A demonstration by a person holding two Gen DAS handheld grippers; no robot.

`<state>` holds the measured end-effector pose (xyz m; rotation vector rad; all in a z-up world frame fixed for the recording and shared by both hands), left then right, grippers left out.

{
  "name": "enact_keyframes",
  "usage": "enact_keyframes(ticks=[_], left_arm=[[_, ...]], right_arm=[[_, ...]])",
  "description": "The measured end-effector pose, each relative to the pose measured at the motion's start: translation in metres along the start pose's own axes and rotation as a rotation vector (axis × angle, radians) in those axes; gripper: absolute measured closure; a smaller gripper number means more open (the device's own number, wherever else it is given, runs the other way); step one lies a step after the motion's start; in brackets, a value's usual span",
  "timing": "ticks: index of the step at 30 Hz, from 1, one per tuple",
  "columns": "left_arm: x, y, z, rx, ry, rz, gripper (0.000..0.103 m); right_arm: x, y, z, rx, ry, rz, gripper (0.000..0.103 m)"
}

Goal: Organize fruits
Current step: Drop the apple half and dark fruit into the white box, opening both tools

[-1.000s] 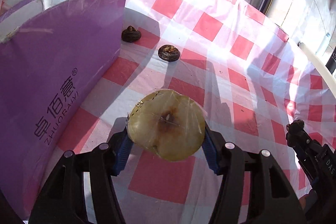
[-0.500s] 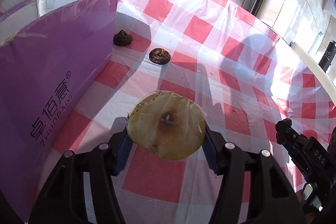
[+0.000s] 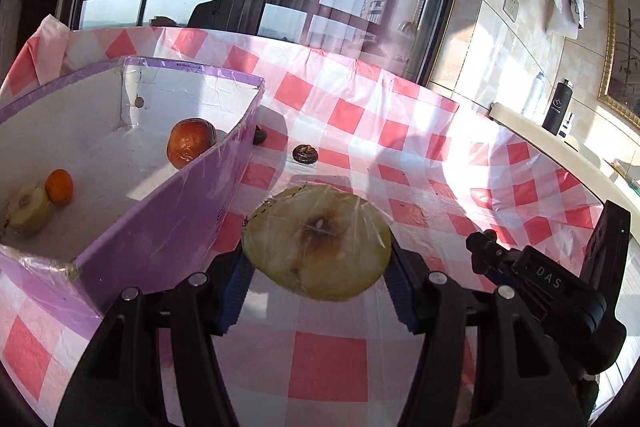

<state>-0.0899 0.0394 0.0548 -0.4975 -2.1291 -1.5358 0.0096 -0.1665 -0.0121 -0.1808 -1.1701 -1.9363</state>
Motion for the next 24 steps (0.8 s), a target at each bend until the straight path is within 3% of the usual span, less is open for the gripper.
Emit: enact_keyframes(ticks=[2,6,10,13,18,24], left_arm=[[0.025,0.001,0.005,-0.002,-0.03,-0.029,0.044],[0.071,0.018,0.019,0.035,-0.056,-0.112,0.044],[0.107,0.043,0.038,0.042,-0.039,-0.21,0.043],[0.119,0.058,0.062,0.06,0.013,-0.247,0.043],[0.116,0.076,0.113,0.098,0.108,-0.211,0.043],[0.094,0.081,0.172,0.131,0.229,-0.088,0.044]], right_arm=[[-0.004,-0.007,0.016,0.027,-0.004,0.027,0.063],[-0.003,-0.012,0.07,0.102,0.083,0.036,0.063],[-0.003,-0.023,0.134,0.228,0.151,0.048,0.063],[-0.008,-0.032,0.176,0.297,0.204,0.066,0.063],[-0.019,-0.044,0.24,0.411,0.279,0.095,0.063],[-0.05,-0.061,0.282,0.554,0.16,0.12,0.062]])
Point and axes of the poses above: each gripper's, at about its wrist camera, not at the fingertips, and x roughly against the way its jaws point, z to its left, y to its top, the point moved 4 cm from there along -x, roughly the way its jaws point, and after that the axes turned 8 degrees about z, right-handed, at the moved point
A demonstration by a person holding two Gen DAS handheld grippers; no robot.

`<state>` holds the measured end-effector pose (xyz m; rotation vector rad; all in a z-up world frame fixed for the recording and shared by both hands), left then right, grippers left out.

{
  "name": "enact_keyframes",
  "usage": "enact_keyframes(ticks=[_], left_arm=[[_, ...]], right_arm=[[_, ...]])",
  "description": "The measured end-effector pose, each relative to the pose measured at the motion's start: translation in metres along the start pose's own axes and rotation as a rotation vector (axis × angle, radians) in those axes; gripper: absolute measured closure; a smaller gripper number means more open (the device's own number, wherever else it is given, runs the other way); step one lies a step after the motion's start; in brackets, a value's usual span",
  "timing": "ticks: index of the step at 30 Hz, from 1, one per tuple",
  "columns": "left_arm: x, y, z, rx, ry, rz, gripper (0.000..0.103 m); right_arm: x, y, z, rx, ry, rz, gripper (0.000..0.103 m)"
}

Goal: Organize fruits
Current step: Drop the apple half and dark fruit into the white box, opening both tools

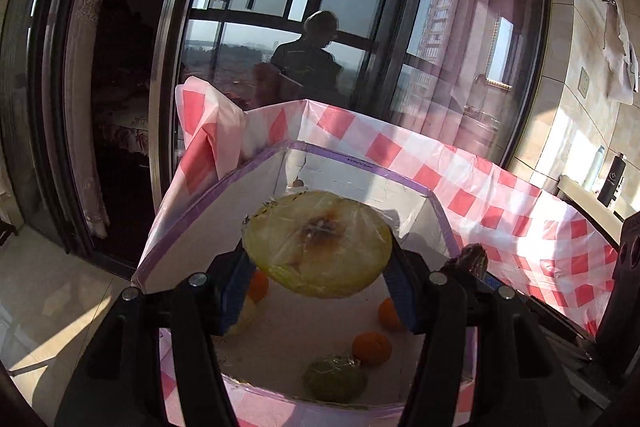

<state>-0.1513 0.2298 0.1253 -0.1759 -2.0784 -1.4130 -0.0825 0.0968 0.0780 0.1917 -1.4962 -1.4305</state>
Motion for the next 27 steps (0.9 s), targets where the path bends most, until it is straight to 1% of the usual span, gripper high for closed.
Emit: enact_keyframes(ticks=[2,3,5,6,7,9,10,11,14,17,18,19,21,26,27], left_arm=[[-0.011,0.0,0.01,-0.018,0.048,0.044,0.043],[-0.018,-0.001,0.015,-0.026,0.07,0.063,0.043],[-0.03,-0.004,0.021,-0.029,0.088,0.104,0.043],[-0.037,-0.006,0.024,-0.034,0.099,0.13,0.043],[-0.044,-0.009,0.025,-0.045,0.112,0.153,0.043],[-0.059,-0.017,0.025,-0.085,0.166,0.201,0.043],[-0.063,-0.021,0.023,-0.125,0.217,0.196,0.043],[-0.065,-0.022,0.024,-0.135,0.231,0.196,0.043],[-0.068,-0.023,0.024,-0.164,0.253,0.218,0.043],[-0.075,-0.026,0.023,-0.23,0.317,0.242,0.042],[-0.078,-0.029,0.021,-0.273,0.348,0.255,0.038],[-0.078,-0.031,0.019,-0.307,0.364,0.26,0.038],[-0.078,-0.03,0.021,-0.296,0.356,0.263,0.036],[-0.077,-0.028,0.022,-0.289,0.364,0.245,0.032],[-0.076,-0.028,0.022,-0.292,0.375,0.237,0.03]], right_arm=[[-0.015,0.0,0.008,0.065,-0.104,0.055,0.062],[-0.023,-0.001,0.009,0.08,-0.123,0.084,0.062],[-0.04,-0.004,0.005,0.08,-0.139,0.147,0.062],[-0.048,-0.007,0.003,0.093,-0.163,0.183,0.062],[-0.057,-0.011,0.002,0.116,-0.191,0.224,0.062],[-0.068,-0.016,0.007,0.215,-0.279,0.261,0.062],[-0.074,-0.018,0.01,0.259,-0.32,0.288,0.062],[-0.078,-0.02,0.011,0.284,-0.345,0.307,0.062],[-0.087,-0.019,0.008,0.307,-0.377,0.359,0.06],[-0.093,-0.021,0.009,0.341,-0.403,0.415,0.057],[-0.095,-0.021,0.009,0.344,-0.408,0.429,0.056],[-0.096,-0.022,0.009,0.349,-0.412,0.44,0.054],[-0.097,-0.022,0.007,0.341,-0.417,0.441,0.054],[-0.092,-0.022,0.005,0.318,-0.421,0.41,0.053],[-0.092,-0.022,0.005,0.317,-0.427,0.408,0.053]])
Point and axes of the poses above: each gripper's, at about its wrist camera, not at the fingertips, and x roughly against the way its jaws point, z to its left, y to its top, the point moved 4 cm from there along -x, roughly the way its jaws point, and after that the axes turned 8 degrees about z, right-handed, at the moved point
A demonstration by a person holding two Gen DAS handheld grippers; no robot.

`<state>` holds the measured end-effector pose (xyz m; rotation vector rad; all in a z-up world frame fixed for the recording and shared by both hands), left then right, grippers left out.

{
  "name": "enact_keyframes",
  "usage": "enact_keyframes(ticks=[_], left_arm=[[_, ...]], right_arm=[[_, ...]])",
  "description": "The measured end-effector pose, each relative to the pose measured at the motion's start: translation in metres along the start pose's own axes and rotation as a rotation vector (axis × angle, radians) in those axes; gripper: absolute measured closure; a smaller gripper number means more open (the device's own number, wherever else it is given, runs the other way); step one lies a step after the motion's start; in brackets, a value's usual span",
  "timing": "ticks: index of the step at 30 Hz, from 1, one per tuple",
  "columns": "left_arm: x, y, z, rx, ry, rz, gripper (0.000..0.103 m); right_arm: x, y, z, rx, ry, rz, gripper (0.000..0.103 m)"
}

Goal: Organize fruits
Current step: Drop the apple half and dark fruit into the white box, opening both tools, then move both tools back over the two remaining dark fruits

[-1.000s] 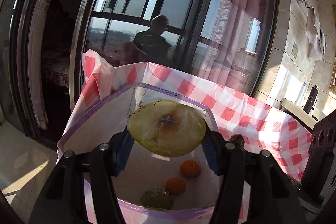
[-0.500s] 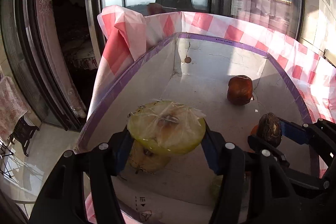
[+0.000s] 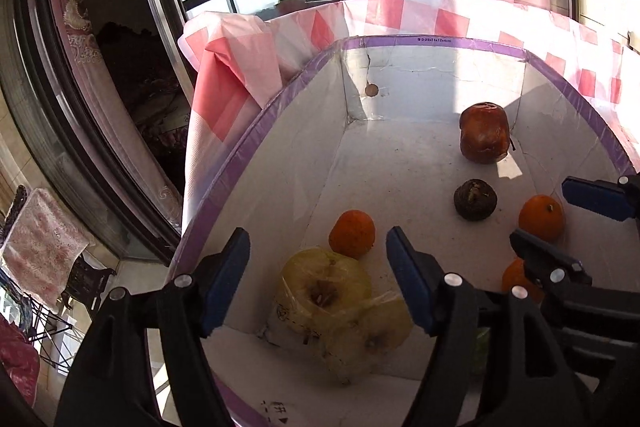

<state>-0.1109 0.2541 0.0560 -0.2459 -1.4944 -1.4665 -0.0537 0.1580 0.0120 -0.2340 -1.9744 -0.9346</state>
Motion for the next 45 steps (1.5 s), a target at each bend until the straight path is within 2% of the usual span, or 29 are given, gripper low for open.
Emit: enact_keyframes(ticks=[1,2,4,13,15,16,17,18,19,24,27,29,30,32,37,39,41,43,45], left_arm=[[0.002,0.0,0.0,0.001,0.027,-0.014,0.023],[0.003,0.0,0.001,0.007,0.067,-0.036,0.019],[0.006,0.0,0.003,0.011,0.083,-0.061,0.016],[0.01,0.001,0.006,0.02,0.071,-0.062,0.015],[0.022,0.001,0.009,0.053,0.103,-0.097,0.015],[0.033,0.002,0.011,0.073,0.175,-0.137,0.009],[0.044,0.002,0.012,0.084,0.245,-0.187,0.003],[0.061,0.003,0.011,0.089,0.286,-0.258,0.002],[0.075,0.005,0.008,0.091,0.289,-0.314,0.002],[0.14,0.011,-0.02,0.125,0.193,-0.533,0.002],[0.172,0.01,-0.053,0.1,0.072,-0.641,0.002],[0.182,0.01,-0.08,0.064,-0.037,-0.68,0.002],[0.183,0.01,-0.096,0.039,-0.107,-0.682,0.002],[0.177,0.011,-0.129,-0.016,-0.231,-0.634,0.002],[0.138,0.004,-0.221,-0.212,-0.46,-0.469,0.002],[0.111,0.002,-0.253,-0.278,-0.52,-0.376,0.002],[0.084,0.002,-0.279,-0.32,-0.545,-0.275,0.002],[0.054,-0.004,-0.299,-0.338,-0.576,-0.17,0.002],[0.03,-0.004,-0.31,-0.337,-0.6,-0.098,0.002]], right_arm=[[0.0,0.0,0.0,-0.004,-0.006,-0.002,0.052],[0.001,0.0,-0.001,-0.007,-0.007,-0.005,0.052],[0.001,0.0,0.0,-0.01,-0.006,-0.016,0.052],[0.008,-0.001,-0.002,-0.033,-0.003,-0.083,0.051],[0.019,-0.004,-0.009,-0.068,0.002,-0.168,0.043],[0.024,-0.007,-0.015,-0.089,-0.008,-0.208,0.026],[0.03,-0.011,-0.022,-0.109,-0.007,-0.245,0.015],[0.036,-0.014,-0.028,-0.122,0.011,-0.28,0.015],[0.042,-0.018,-0.035,-0.138,0.027,-0.313,0.015],[0.075,-0.044,-0.082,-0.277,0.015,-0.493,0.015],[0.08,-0.069,-0.124,-0.401,0.012,-0.541,0.015],[0.074,-0.087,-0.154,-0.48,0.0,-0.525,0.015],[0.066,-0.097,-0.17,-0.516,-0.011,-0.503,0.015],[0.053,-0.117,-0.198,-0.582,-0.055,-0.452,0.015],[0.033,-0.171,-0.262,-0.78,-0.103,-0.381,0.015],[0.028,-0.184,-0.28,-0.838,-0.087,-0.366,0.015],[0.023,-0.191,-0.29,-0.861,-0.083,-0.353,0.015],[0.015,-0.193,-0.295,-0.857,-0.075,-0.336,0.015],[0.005,-0.191,-0.299,-0.857,-0.034,-0.305,0.015]])
Point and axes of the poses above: each gripper's, at about its wrist camera, not at the fingertips, and x roughly against the way its jaws point, z to its left, y to its top, the point moved 4 cm from there along -x, roughly the way its jaws point, and after that the axes turned 8 degrees about z, right-handed, at the moved point
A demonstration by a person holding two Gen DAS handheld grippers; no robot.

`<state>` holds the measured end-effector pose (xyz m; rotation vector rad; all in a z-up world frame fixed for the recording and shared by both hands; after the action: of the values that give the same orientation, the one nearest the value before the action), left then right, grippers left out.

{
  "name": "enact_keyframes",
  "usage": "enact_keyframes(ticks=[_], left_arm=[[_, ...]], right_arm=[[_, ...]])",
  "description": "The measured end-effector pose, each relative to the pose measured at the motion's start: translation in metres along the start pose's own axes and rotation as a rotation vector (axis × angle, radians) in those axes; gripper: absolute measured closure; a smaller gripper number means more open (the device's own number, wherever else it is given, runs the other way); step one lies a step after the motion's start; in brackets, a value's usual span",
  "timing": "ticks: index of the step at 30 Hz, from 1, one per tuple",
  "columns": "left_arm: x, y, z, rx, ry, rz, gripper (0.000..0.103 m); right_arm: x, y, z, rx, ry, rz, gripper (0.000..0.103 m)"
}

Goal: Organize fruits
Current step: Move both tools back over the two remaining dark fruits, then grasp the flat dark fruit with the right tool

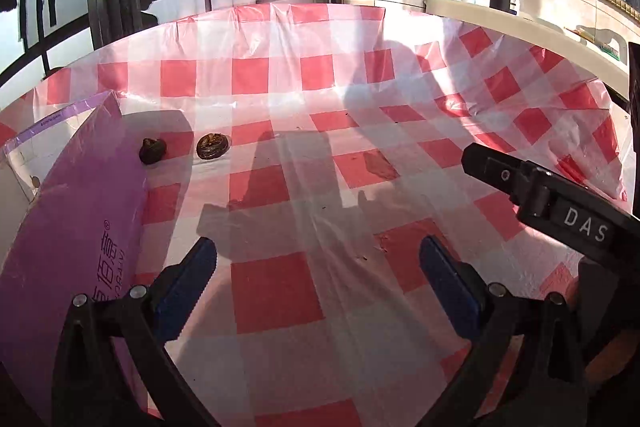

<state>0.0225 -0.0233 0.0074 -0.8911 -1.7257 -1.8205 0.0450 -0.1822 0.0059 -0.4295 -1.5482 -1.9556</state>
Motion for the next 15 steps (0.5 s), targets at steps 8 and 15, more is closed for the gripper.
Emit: enact_keyframes(ticks=[8,15], left_arm=[[-0.019,-0.001,0.005,0.023,-0.137,0.07,0.002],[-0.008,-0.006,-0.02,-0.143,-0.208,0.075,0.002]], right_arm=[[-0.057,0.02,0.039,0.167,0.066,0.145,0.015],[-0.108,0.033,0.078,0.353,0.197,0.277,0.015]])
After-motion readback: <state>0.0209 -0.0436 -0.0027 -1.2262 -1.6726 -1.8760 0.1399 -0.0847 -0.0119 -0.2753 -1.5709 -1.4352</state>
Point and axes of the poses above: each gripper's, at about its wrist camera, not at the fingertips, and x roughly against the way its jaws point, z to its left, y to its top, the point moved 4 cm from there along -x, roughly the way its jaws point, and after that the axes turned 8 degrees about z, right-handed, at the moved point
